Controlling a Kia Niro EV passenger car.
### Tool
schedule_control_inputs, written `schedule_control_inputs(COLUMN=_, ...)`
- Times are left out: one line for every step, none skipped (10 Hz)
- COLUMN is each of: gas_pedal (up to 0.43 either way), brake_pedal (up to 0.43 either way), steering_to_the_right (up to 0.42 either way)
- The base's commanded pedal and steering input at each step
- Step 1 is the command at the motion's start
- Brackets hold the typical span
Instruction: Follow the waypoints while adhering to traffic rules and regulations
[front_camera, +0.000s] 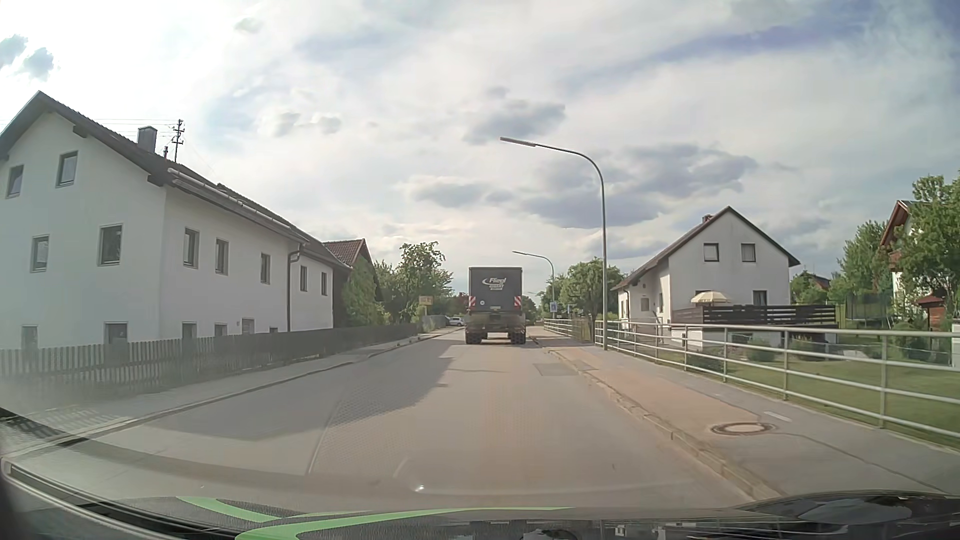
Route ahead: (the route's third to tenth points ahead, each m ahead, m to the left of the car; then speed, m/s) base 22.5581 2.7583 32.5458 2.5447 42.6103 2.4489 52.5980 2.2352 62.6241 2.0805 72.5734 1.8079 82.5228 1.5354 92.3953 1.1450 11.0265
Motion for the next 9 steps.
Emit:
schedule_control_inputs(gas_pedal=0.15, brake_pedal=0.0, steering_to_the_right=-0.002)
schedule_control_inputs(gas_pedal=0.15, brake_pedal=0.0, steering_to_the_right=-0.002)
schedule_control_inputs(gas_pedal=0.15, brake_pedal=0.0, steering_to_the_right=-0.002)
schedule_control_inputs(gas_pedal=0.15, brake_pedal=0.0, steering_to_the_right=-0.002)
schedule_control_inputs(gas_pedal=0.15, brake_pedal=0.0, steering_to_the_right=-0.002)
schedule_control_inputs(gas_pedal=0.15, brake_pedal=0.0, steering_to_the_right=-0.002)
schedule_control_inputs(gas_pedal=0.15, brake_pedal=0.0, steering_to_the_right=-0.002)
schedule_control_inputs(gas_pedal=0.138, brake_pedal=0.0, steering_to_the_right=-0.003)
schedule_control_inputs(gas_pedal=0.138, brake_pedal=0.0, steering_to_the_right=-0.006)
